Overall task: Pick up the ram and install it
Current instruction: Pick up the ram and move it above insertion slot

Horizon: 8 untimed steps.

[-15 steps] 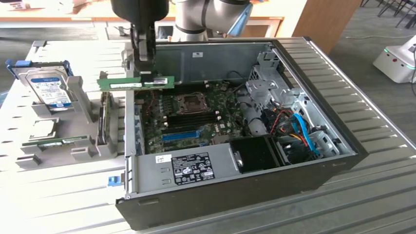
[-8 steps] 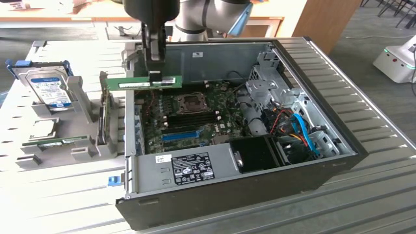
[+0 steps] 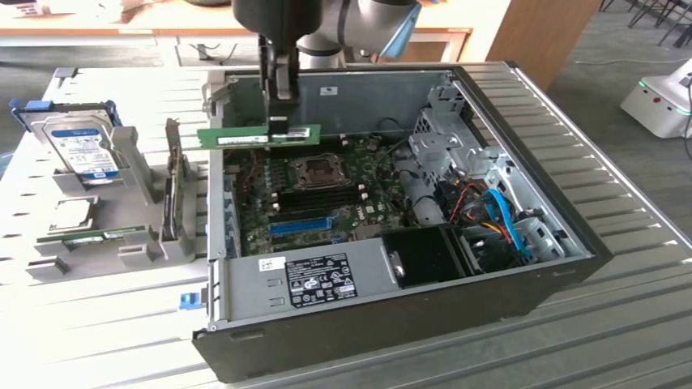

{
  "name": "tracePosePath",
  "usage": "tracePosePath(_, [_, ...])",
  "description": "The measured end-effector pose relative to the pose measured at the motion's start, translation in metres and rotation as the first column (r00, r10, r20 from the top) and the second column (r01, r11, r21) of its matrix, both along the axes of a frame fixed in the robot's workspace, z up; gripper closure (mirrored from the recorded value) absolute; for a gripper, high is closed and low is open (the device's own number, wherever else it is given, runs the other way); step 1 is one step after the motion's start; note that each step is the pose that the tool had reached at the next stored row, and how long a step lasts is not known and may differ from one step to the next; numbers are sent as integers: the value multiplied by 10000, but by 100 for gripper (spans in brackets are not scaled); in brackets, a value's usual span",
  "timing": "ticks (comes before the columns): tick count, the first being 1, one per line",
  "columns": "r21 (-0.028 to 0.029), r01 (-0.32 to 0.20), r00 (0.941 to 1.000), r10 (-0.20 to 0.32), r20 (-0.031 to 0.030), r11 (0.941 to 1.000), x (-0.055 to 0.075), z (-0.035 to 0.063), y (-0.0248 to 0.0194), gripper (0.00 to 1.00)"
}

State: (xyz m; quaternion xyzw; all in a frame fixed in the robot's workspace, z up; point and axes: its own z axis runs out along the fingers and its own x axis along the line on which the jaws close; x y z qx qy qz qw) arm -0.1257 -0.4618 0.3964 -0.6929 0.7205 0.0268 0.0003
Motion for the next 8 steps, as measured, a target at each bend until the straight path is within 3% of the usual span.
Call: tracePosePath(8, [-1, -8, 10000, 8, -35, 10000, 292, 1, -1, 88])
